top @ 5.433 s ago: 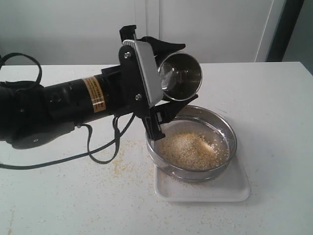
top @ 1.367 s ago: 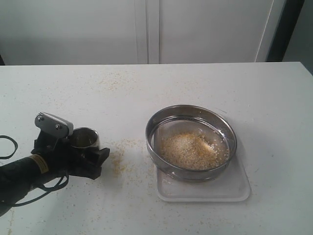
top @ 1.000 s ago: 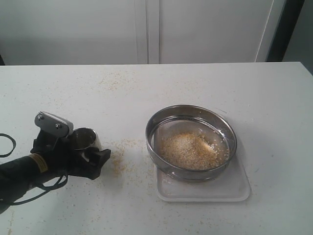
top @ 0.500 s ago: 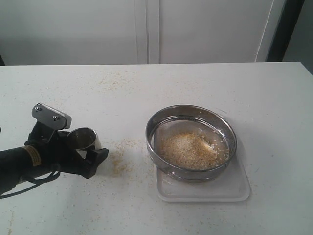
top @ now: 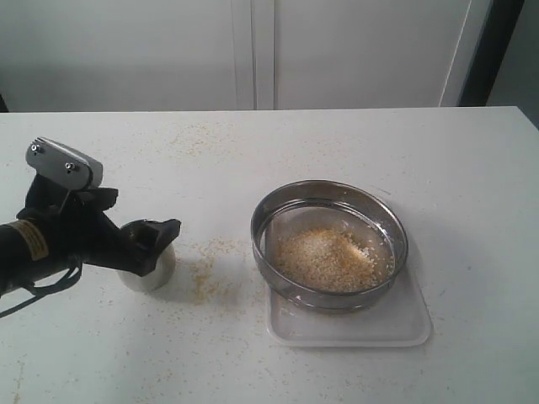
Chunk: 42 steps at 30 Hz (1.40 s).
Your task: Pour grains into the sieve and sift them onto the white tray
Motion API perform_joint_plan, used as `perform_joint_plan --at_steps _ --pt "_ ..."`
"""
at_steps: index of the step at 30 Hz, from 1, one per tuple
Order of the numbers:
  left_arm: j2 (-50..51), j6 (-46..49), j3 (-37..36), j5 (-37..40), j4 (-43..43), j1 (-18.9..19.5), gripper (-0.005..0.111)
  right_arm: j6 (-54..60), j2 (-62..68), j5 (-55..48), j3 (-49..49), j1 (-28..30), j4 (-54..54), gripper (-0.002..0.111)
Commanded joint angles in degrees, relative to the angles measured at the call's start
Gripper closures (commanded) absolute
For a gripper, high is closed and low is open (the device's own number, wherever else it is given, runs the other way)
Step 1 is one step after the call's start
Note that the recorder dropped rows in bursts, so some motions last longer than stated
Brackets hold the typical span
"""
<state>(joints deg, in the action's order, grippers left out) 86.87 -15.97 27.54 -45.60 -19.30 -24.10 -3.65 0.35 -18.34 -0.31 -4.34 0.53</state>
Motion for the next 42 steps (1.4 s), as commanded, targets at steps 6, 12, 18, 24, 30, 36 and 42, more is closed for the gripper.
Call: perform_joint_plan --at_steps 6,12,18,24,30,36,42 --pt "-14.9 3.6 -0.1 10.6 -0.5 0.1 0.105 -0.1 -0.4 0.4 0.3 0.4 -0.1 0.108" --pt "-26.7 5.2 1.2 33.1 -0.4 0.1 0.107 -0.1 -0.4 0.4 0.3 0.4 -0.1 0.108" --pt "-30.3 4.5 8.1 59.5 2.4 0.1 0.107 -0.1 -0.4 0.4 0.3 0.4 -0.1 0.108" --pt "-31.0 -1.2 10.8 67.1 2.1 0.8 0.107 -0.1 -0.4 0.4 0.3 0.4 -0.1 0.108" --pt "-34.5 -4.8 10.4 70.3 1.5 7.7 0.107 -0.1 -0.4 0.4 0.3 0.4 -0.1 0.108" --pt "-37.6 -5.0 10.2 74.2 1.9 13.7 0.107 -0.1 -0.4 0.4 0.3 0.4 -0.1 0.108" --pt "-40.0 -5.1 8.4 75.2 3.5 14.8 0.107 -0.1 -0.4 0.4 0.3 0.4 -0.1 0.108"
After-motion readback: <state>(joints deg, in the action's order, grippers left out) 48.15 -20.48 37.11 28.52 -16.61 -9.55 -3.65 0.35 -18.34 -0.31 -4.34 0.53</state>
